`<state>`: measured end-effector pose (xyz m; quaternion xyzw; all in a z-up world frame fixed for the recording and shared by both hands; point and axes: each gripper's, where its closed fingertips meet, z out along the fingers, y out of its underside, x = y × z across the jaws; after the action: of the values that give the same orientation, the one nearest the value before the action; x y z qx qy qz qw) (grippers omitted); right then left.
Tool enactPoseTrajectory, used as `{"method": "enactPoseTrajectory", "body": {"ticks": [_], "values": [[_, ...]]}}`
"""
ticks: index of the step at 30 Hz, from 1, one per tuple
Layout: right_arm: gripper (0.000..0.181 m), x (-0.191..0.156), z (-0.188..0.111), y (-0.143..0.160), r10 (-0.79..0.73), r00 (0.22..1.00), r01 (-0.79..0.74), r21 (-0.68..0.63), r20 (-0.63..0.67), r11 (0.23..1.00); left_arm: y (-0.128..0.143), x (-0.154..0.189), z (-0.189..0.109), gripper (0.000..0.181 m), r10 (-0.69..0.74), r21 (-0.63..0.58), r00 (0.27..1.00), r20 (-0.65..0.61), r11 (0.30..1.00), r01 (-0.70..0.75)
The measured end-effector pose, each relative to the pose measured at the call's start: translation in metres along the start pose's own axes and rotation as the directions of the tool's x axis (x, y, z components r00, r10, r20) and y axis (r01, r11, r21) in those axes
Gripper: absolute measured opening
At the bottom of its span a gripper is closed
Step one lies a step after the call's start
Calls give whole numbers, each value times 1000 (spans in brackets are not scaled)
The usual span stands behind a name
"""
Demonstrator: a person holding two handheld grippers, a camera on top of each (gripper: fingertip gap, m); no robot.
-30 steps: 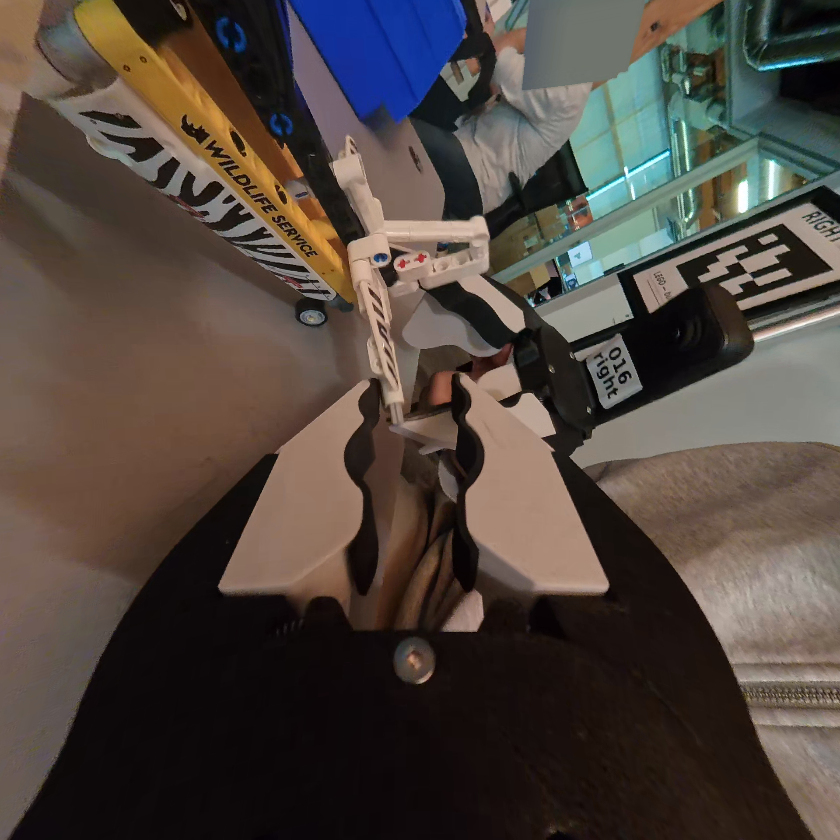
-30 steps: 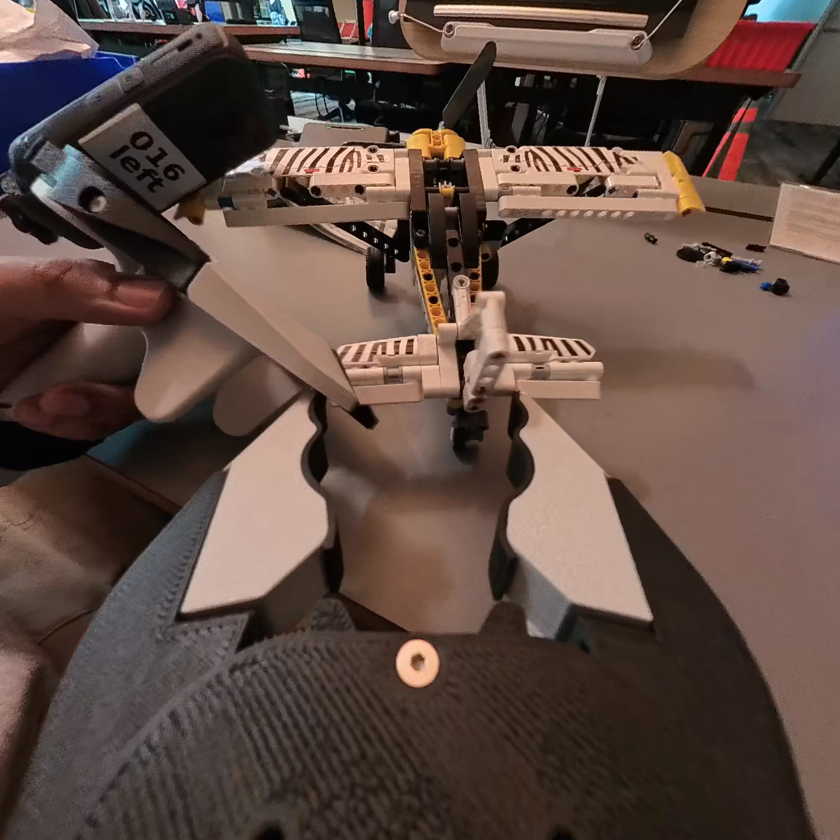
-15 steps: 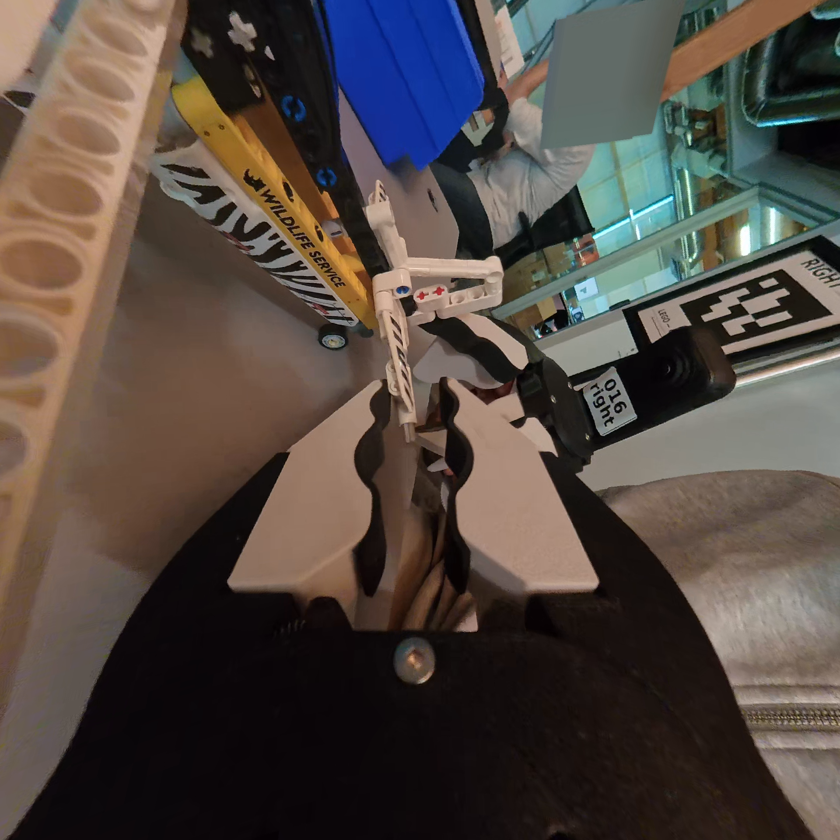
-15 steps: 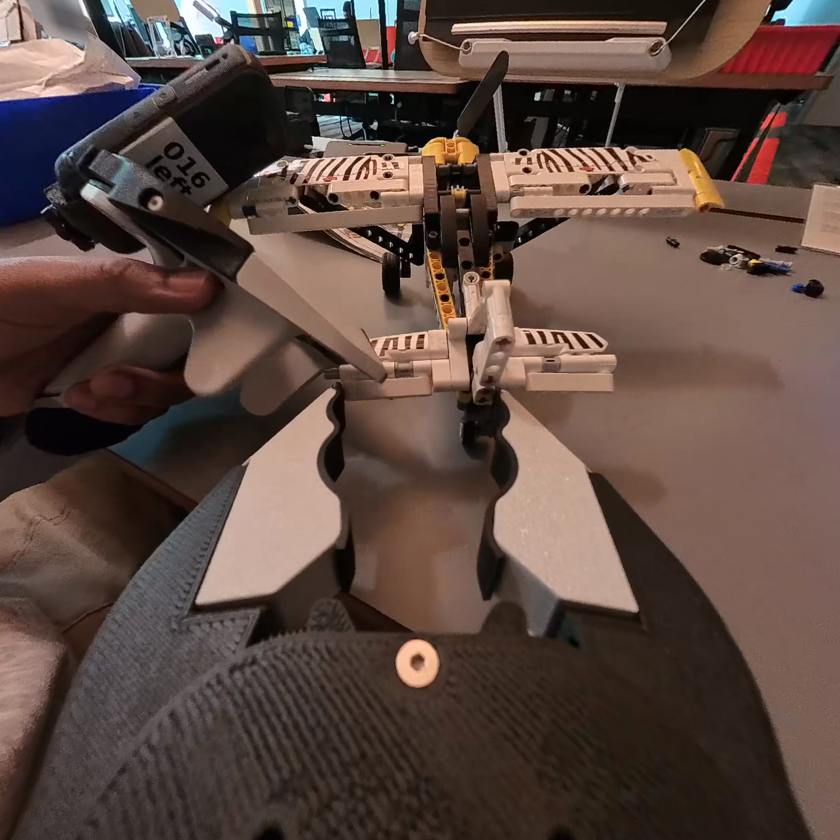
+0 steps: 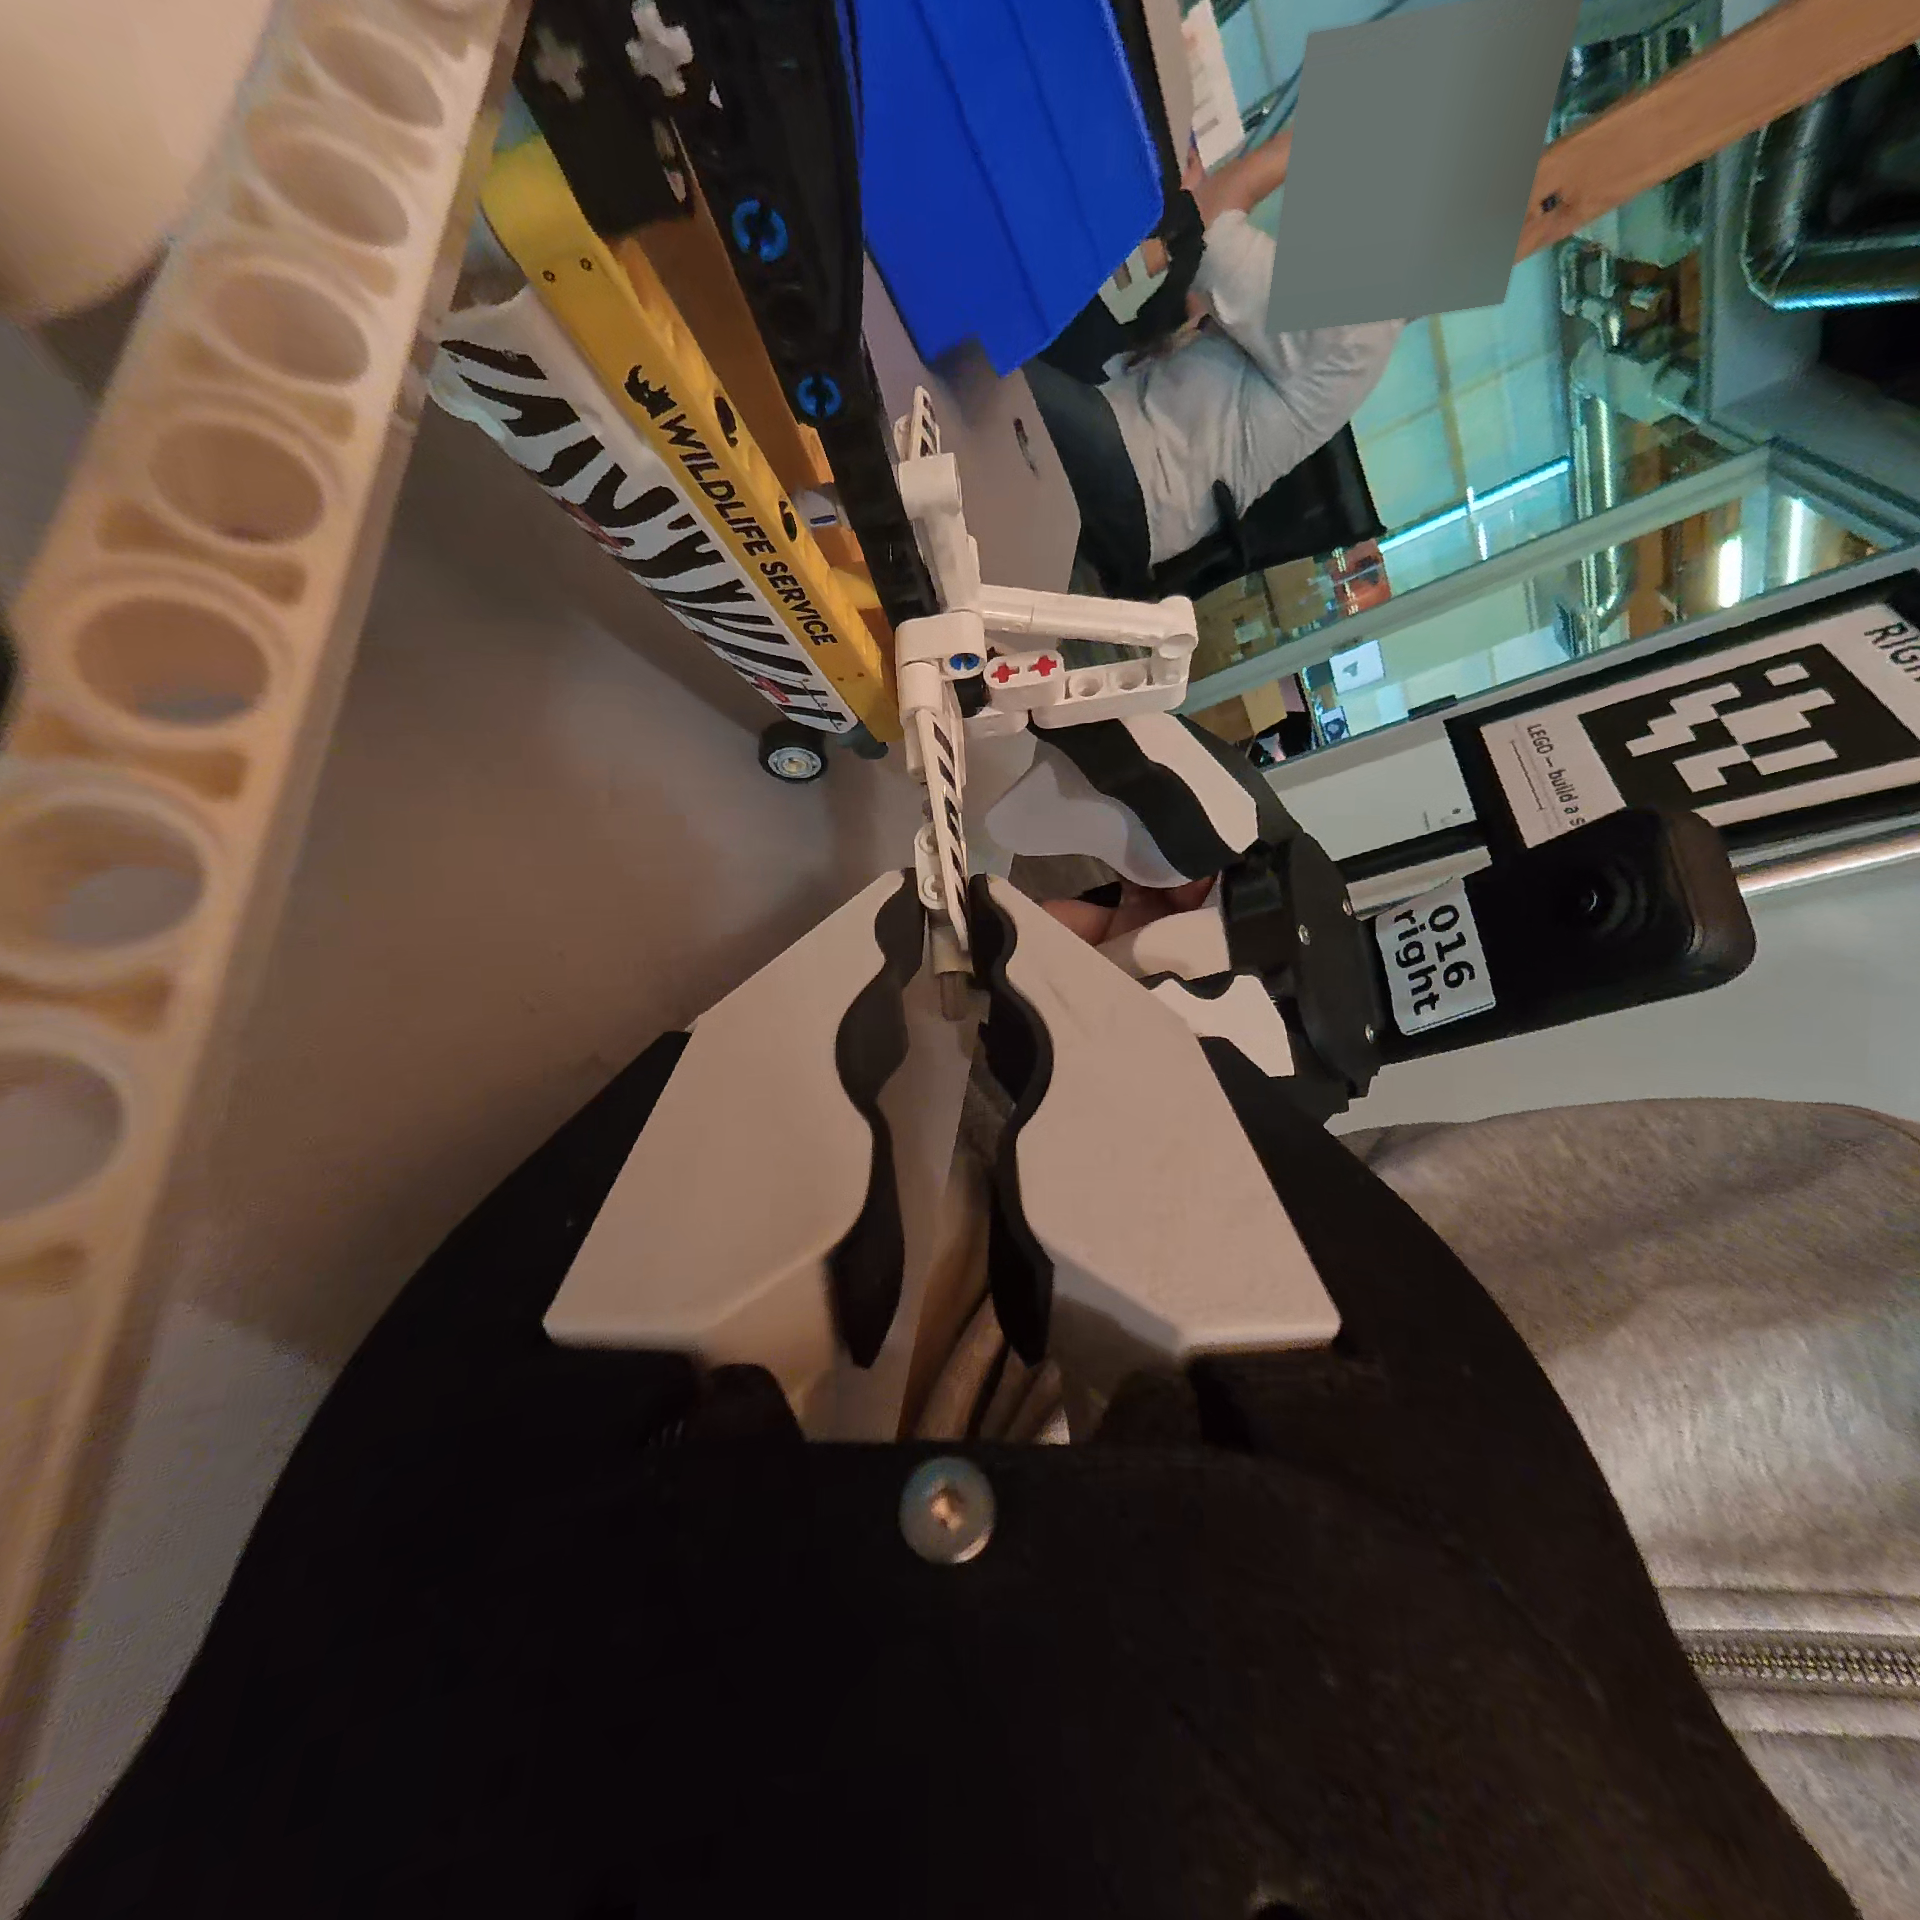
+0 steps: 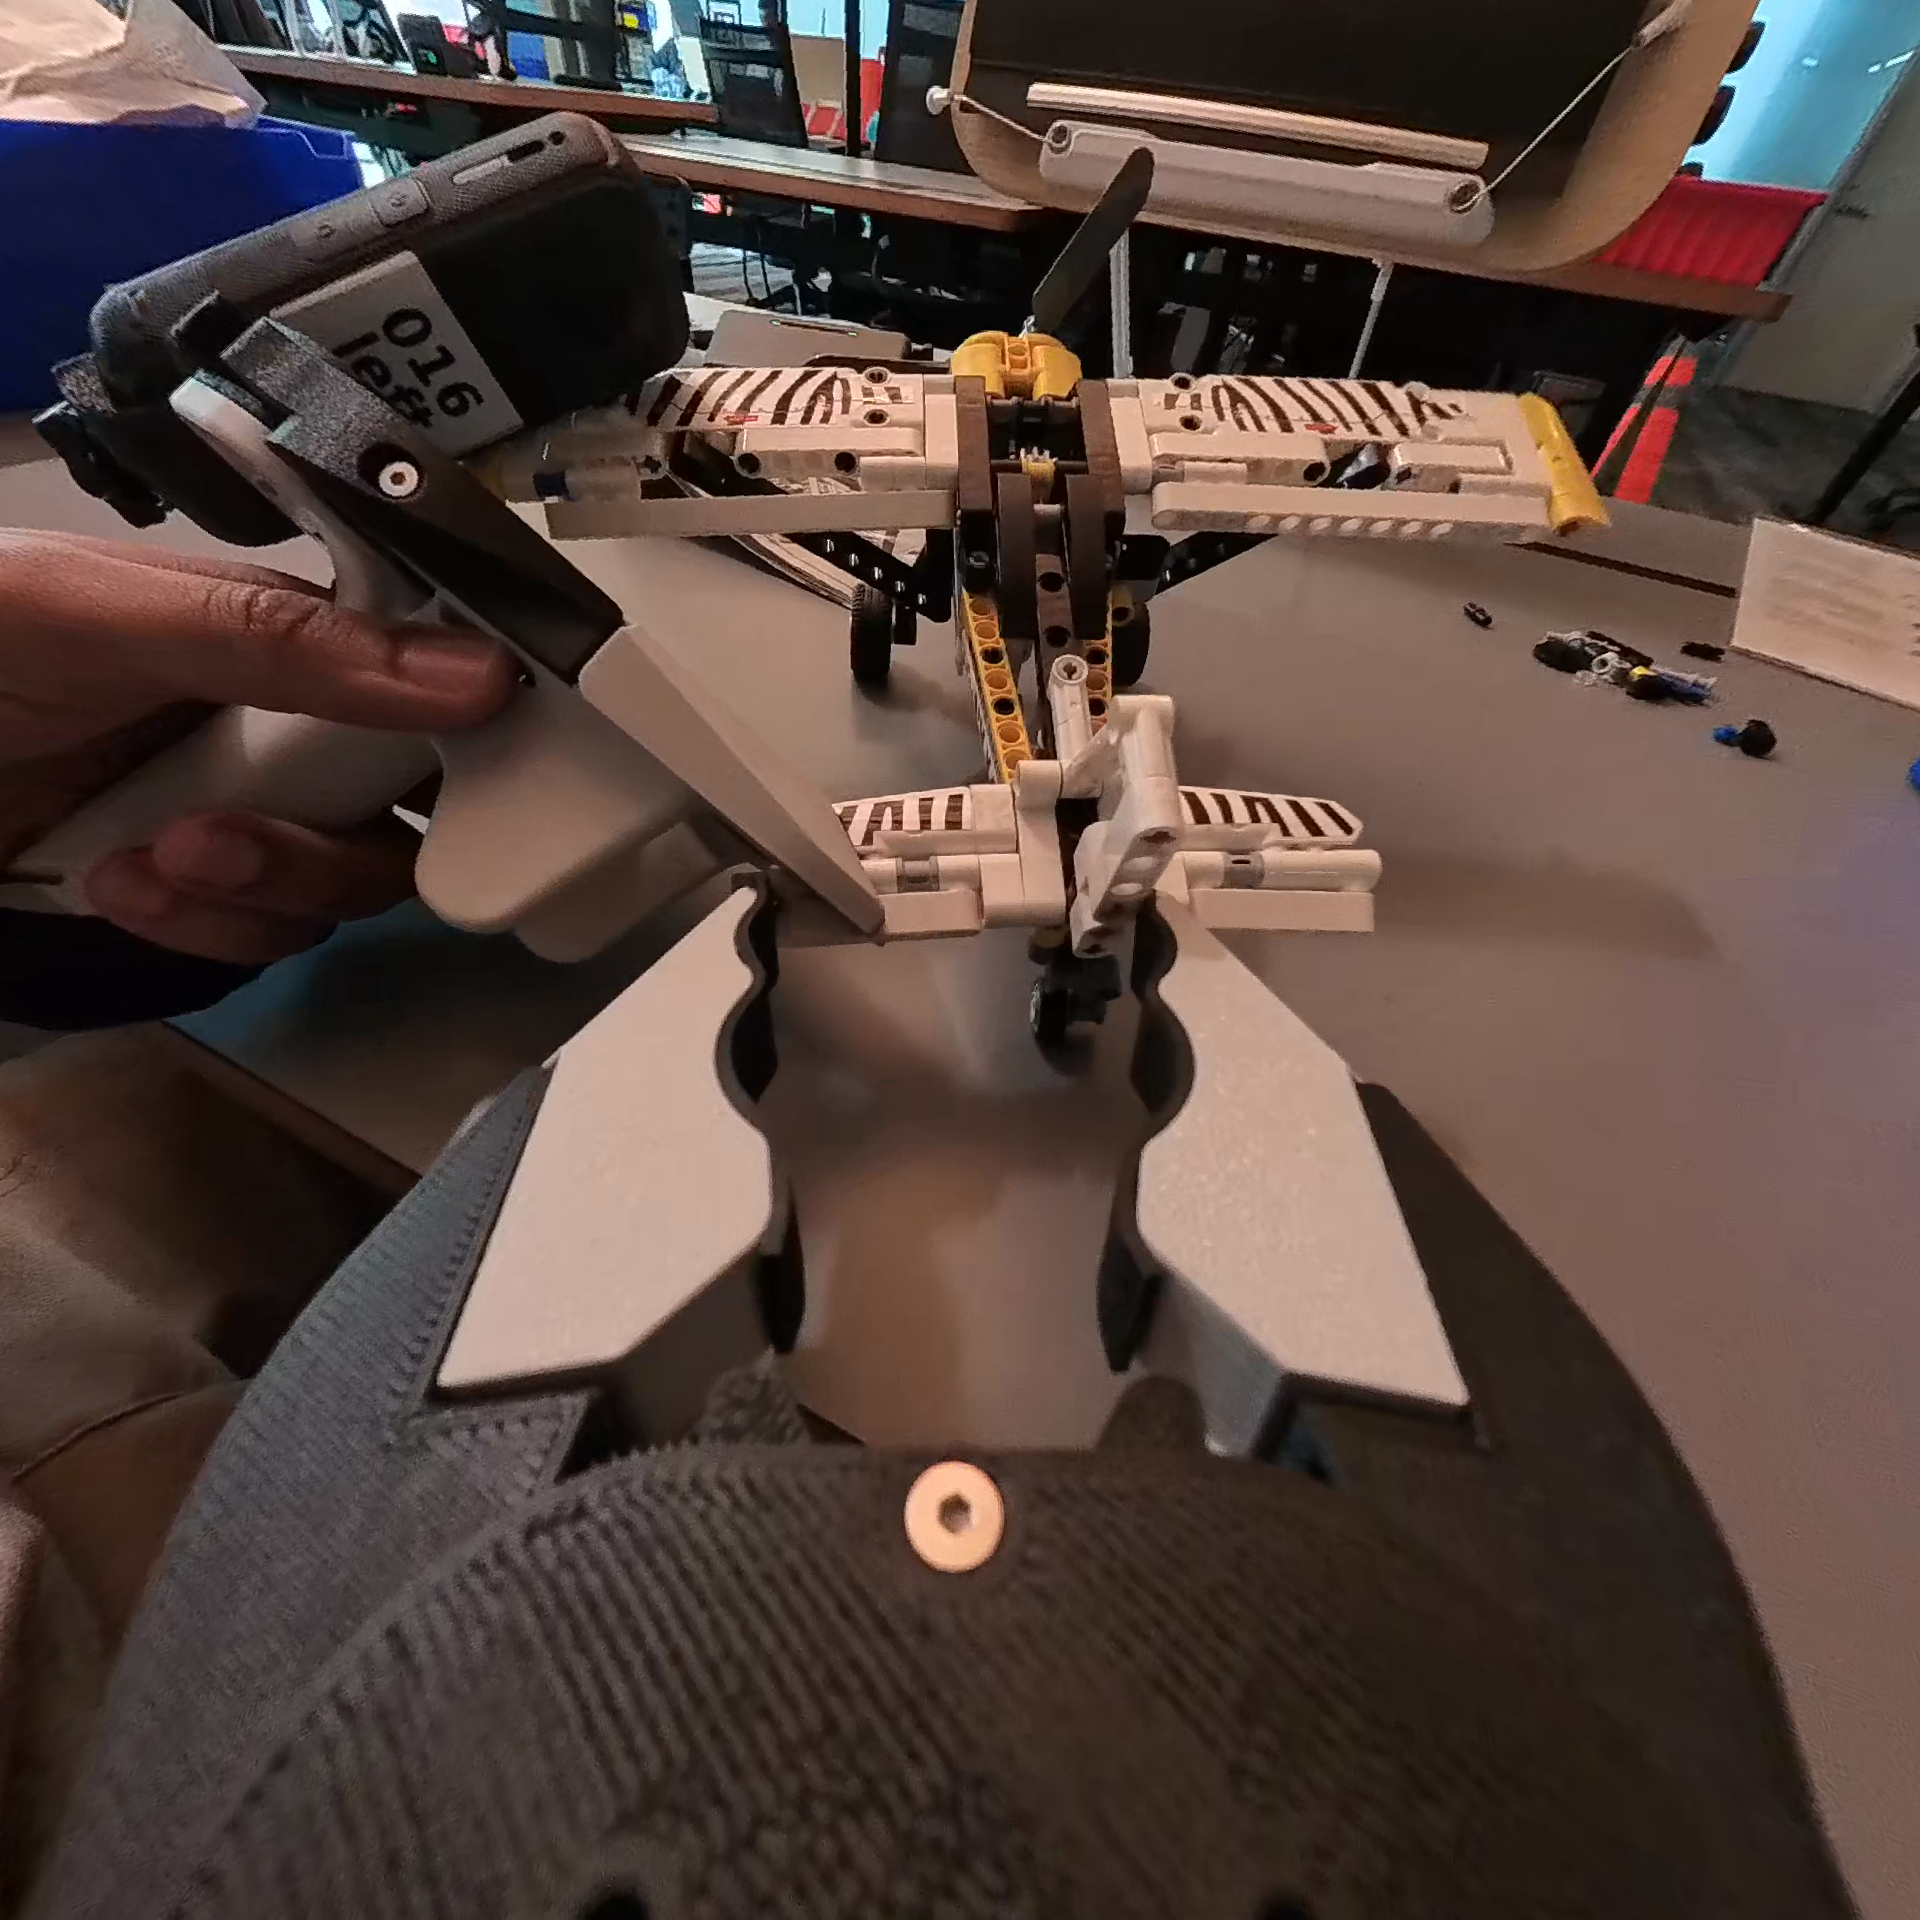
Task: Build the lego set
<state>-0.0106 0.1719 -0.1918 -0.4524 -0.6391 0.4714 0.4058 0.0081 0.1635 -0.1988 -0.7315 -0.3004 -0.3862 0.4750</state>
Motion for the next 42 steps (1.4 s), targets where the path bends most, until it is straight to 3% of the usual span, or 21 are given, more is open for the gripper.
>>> {"method": "enactPoseTrajectory", "body": {"ticks": [7, 15, 19, 22, 27, 29, 31, 33, 36, 42], "values": [[63, 0, -1, 4, 88, 995, -89, 10, 51, 996, -1, 0, 2, 5, 2, 4, 1000, 0, 1000, -2], [65, -2, 2, 12, 30, 999, -29, -43, 30, 999, -1, -1, 0, 6, -3, 7, 1000, -4, 1000, 3], [64, -2, 2, 11, 36, 999, -35, -44, 33, 998, -1, 4, -1, 23, -27, -5, 999, -42, 1000, 27], [69, -3, 3, 10, 43, 998, -41, -48, 37, 998, -9, 9, -8, 39, -45, 35, 996, -83, 998, 48], [79, -4, 7, 9, 47, 998, -45, -50, 34, 998, -10, 7, -19, 35, -35, 74, 997, -75, 996, 40], [91, -1, 10, 8, 44, 999, -43, -52, 12, 998, -12, 3, -21, 32, -44, 83, 997, -70, 995, 50], [117, 8, 11, 1, 1, 998, -3, -29, -68, 1000, -14, -1, -21, 24, -47, 91, 998, -50, 995, 51], [127, 16, 9, -10, -97, 983, 97, -6, -154, 995, -15, -4, -19, 18, -33, 97, 999, -26, 995, 35], [123, 13, 12, -21, -195, 969, 196, -4, -154, 981, -16, -1, -18, 25, -33, 101, 998, -50, 994, 38], [100, 8, 15, -36, -377, 924, 374, -53, -60, 926, -21, 15, -23, 58, -16, 170, 987, -163, 984, 44]]}}
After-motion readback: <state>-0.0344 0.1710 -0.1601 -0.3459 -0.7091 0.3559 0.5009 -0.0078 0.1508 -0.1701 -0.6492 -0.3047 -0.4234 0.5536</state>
